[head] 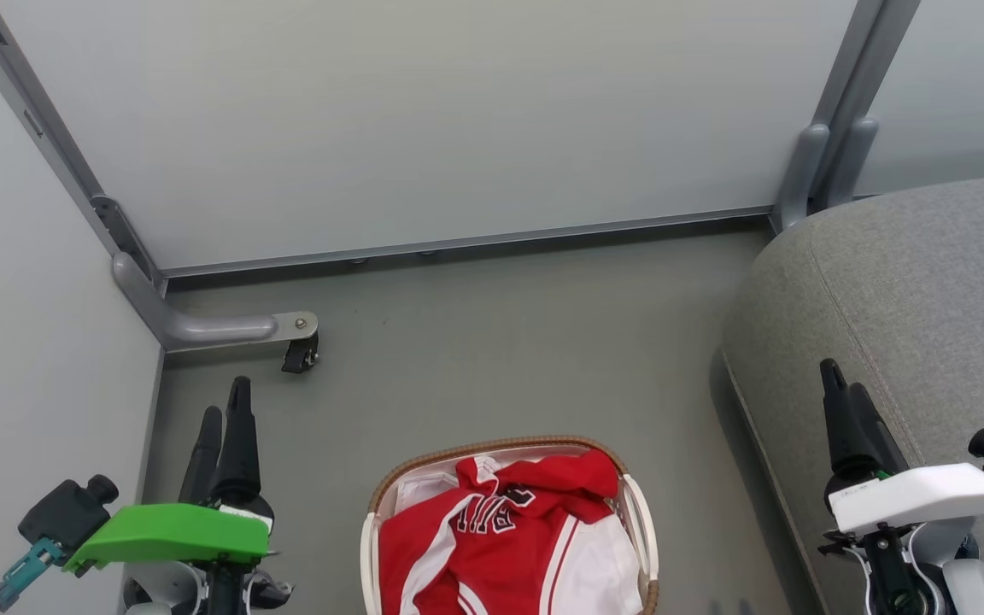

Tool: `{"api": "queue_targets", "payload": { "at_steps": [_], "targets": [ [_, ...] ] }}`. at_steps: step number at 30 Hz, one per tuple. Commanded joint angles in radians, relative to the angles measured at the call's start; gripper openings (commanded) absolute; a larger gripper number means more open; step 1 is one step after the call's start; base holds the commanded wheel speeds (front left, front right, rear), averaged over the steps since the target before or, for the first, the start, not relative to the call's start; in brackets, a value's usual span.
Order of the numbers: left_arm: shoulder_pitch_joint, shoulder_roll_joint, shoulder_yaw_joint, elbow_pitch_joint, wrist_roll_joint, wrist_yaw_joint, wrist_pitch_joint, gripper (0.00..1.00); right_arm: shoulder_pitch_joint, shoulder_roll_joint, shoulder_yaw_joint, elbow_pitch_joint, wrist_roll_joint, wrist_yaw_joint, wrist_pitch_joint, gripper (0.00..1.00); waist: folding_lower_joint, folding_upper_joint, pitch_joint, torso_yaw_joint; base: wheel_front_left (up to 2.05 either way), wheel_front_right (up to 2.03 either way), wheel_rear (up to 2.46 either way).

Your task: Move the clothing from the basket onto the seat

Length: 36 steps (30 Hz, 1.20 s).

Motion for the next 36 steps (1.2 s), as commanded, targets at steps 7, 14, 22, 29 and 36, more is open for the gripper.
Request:
{"api": "queue_targets", "payload": {
  "at_steps": [7,14,22,29,36],
  "targets": [
    [0.007,0.006,-0.033,-0.011,0.194,0.004,-0.034,1.0,0.016,-0.007,0.029,-0.023,-0.208,0.0,-0.035,1.0,0.0,0.0,0.002,0.003,0.0,0.0,0.0],
    [0.02,0.007,-0.039,-0.003,0.294,0.011,-0.055,1.0,0.022,-0.008,0.04,-0.011,-0.315,0.0,-0.056,1.0,0.0,0.0,0.003,0.004,0.0,0.0,0.0],
    [0.036,0.008,-0.043,0.014,0.401,0.011,-0.079,1.0,0.031,-0.009,0.048,0.001,-0.431,0.0,-0.079,1.0,0.0,0.0,0.003,0.005,0.0,0.0,0.0],
    [0.041,0.008,-0.052,0.025,0.474,0.011,-0.097,1.0,0.034,-0.01,0.055,0.006,-0.511,0.0,-0.098,1.0,0.0,0.0,0.006,0.008,0.0,0.0,0.0],
    [0.045,0.009,-0.06,0.031,0.538,0.01,-0.114,1.0,0.039,-0.01,0.064,0.008,-0.59,0.0,-0.115,1.0,0.0,0.0,0.007,0.01,0.0,0.0,0.0]
  ]
}}
